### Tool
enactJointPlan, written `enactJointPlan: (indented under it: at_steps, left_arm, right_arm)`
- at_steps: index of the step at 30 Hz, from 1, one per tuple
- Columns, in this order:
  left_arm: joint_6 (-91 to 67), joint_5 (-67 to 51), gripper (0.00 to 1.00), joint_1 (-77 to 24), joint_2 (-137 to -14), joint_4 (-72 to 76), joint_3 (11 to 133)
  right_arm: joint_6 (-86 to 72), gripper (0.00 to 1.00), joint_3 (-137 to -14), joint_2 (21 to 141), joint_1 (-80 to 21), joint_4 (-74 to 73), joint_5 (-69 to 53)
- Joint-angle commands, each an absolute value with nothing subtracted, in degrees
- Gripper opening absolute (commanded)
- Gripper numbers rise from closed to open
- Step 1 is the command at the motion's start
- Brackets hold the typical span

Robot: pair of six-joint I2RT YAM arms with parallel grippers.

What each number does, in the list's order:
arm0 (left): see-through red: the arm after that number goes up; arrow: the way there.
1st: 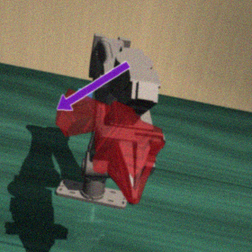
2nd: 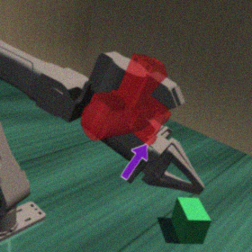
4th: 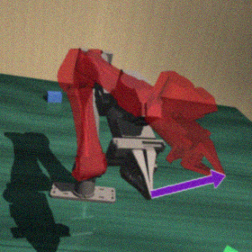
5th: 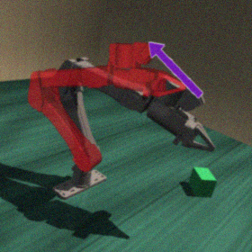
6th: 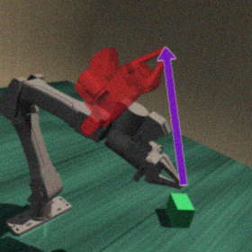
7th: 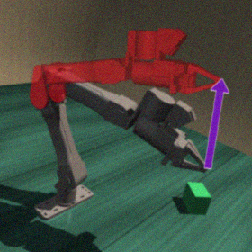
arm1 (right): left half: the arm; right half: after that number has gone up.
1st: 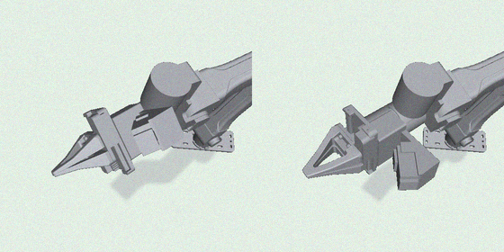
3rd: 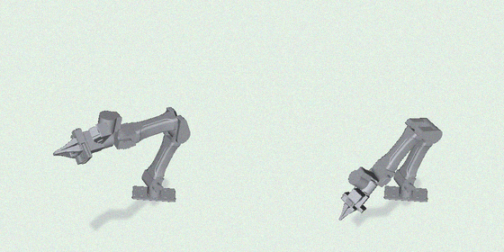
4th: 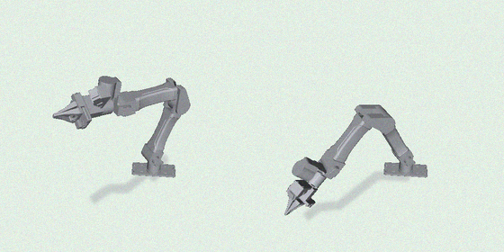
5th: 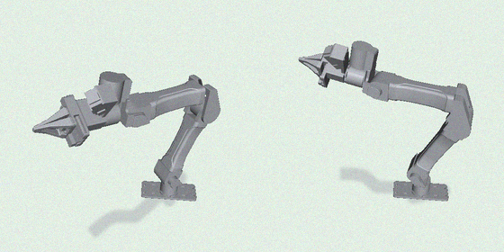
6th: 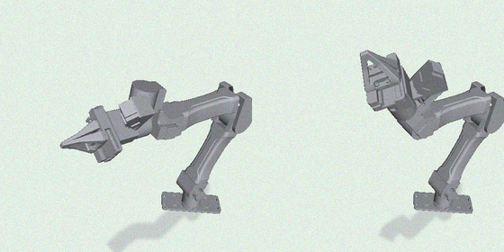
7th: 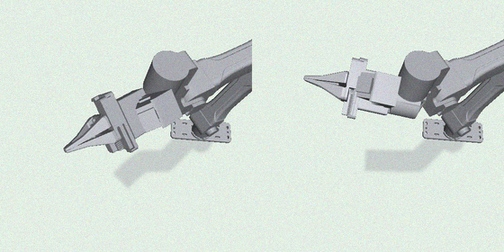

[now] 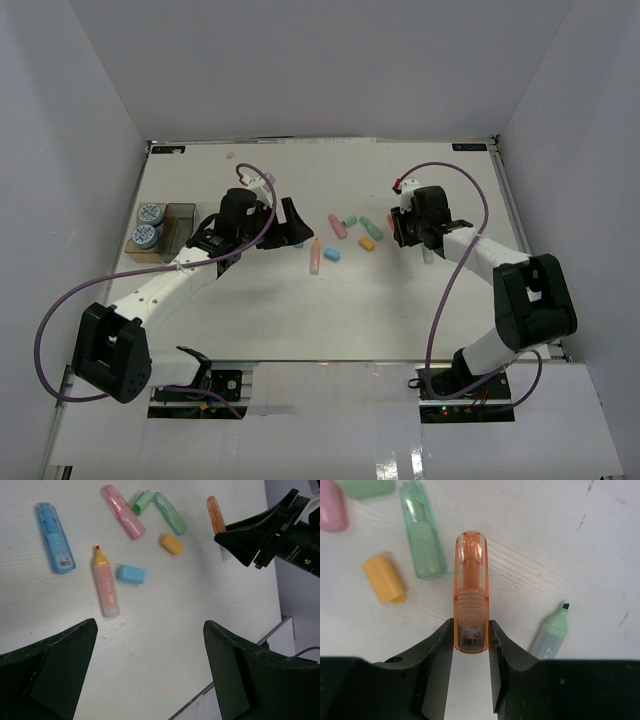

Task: Sort the stationery into containers
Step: Pick up the pen from the corner of the board, then place the pen in the storage box.

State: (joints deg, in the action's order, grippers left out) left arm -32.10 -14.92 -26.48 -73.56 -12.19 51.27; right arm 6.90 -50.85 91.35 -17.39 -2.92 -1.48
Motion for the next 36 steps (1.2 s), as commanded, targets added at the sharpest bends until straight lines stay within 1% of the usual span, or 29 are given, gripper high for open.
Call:
enactJointPlan:
  at_steps: [1,5,10,16,18,23,27,28,30,31,33,34,36]
  left_arm:
    - [-39.36,-16.62,0.98,-29.87,-71.98,-7.57,53.88]
    - [-42.26,-12.67,0.98,-33.48,-74.61,-5.36,55.81]
    - [-44.03,-7.31,0.97,-38.22,-77.69,-2.29,59.49]
    - [-45.09,-0.88,0.88,-41.39,-81.73,-1.32,63.27]
    - [-45.44,1.57,0.83,-41.66,-82.79,-1.32,63.81]
    - [-45.26,1.93,0.74,-42.89,-85.07,-1.41,65.39]
    - [-45.70,1.84,0.61,-43.85,-85.96,-1.41,65.30]
    - [-45.96,1.85,0.55,-43.94,-86.04,-1.32,65.22]
    - [-45.97,1.58,0.49,-44.12,-86.13,-1.23,65.21]
    - [-45.88,1.41,0.41,-44.12,-86.22,-1.23,65.21]
    - [-45.70,0.79,0.34,-44.12,-86.04,-1.05,65.21]
    - [-45.62,0.53,0.27,-44.12,-85.87,-0.97,65.13]
    - [-45.35,0.53,0.21,-44.12,-85.34,-0.62,64.78]
  right_arm:
    - [3.00,0.30,-49.22,82.72,-21.60,1.32,-2.55]
    - [-2.36,0.30,-46.76,73.77,-27.41,3.42,-2.38]
    - [-7.63,0.32,-43.60,68.30,-34.00,7.38,-2.19]
    - [-10.55,0.32,-42.19,64.78,-37.43,10.72,-3.78]
    - [-11.07,0.32,-42.10,64.34,-37.79,10.90,-3.78]
    - [-12.66,0.33,-41.22,63.46,-38.58,13.27,-4.92]
    - [-13.09,0.33,-41.04,63.54,-38.67,13.97,-4.92]
    - [-13.18,0.33,-41.04,63.72,-38.67,14.06,-5.10]
    - [-13.80,0.34,-40.78,63.81,-38.76,14.59,-5.53]
    - [-13.97,0.34,-40.61,63.81,-38.67,14.94,-5.62]
    - [-14.50,0.34,-40.17,63.72,-38.67,15.73,-5.80]
    - [-14.50,0.35,-40.17,63.72,-38.76,15.82,-5.89]
    - [-14.50,0.36,-40.08,63.72,-38.76,15.91,-5.98]
